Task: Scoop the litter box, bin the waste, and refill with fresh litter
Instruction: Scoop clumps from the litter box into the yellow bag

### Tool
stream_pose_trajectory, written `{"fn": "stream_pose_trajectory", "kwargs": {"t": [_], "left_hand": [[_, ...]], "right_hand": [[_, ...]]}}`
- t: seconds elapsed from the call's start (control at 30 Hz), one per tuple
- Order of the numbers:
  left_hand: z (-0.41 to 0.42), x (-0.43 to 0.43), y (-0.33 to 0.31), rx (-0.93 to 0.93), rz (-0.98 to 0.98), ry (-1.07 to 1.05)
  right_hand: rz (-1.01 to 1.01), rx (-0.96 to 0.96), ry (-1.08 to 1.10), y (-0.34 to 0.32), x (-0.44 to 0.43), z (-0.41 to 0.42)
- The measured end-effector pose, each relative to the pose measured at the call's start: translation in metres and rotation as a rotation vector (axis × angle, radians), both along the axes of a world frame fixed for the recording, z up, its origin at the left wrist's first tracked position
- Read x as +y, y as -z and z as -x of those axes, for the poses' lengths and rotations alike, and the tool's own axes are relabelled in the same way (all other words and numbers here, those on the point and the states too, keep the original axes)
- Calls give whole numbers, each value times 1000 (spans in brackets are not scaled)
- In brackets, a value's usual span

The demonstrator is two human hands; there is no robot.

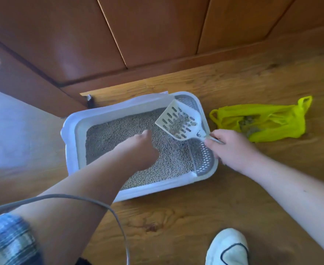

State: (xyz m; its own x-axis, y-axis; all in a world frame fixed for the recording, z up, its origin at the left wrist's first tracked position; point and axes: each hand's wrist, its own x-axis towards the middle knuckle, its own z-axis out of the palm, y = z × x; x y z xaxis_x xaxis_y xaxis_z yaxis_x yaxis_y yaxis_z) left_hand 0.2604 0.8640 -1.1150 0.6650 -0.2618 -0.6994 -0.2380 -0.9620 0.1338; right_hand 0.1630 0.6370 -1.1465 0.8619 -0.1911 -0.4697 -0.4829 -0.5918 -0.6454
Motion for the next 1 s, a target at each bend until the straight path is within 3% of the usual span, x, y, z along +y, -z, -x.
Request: {"fn": "stream_pose_trajectory", "kwargs": {"t": [0.2,0.47,1.0], "left_hand": [[8,-40,3,-45,108,53],[20,-83,9,3,193,114],[25,-90,10,43,128,149]], "right_hand": [[194,-46,212,-7,-63,22],[734,255,224,4,-130,75],[1017,219,30,13,-141,84]]}}
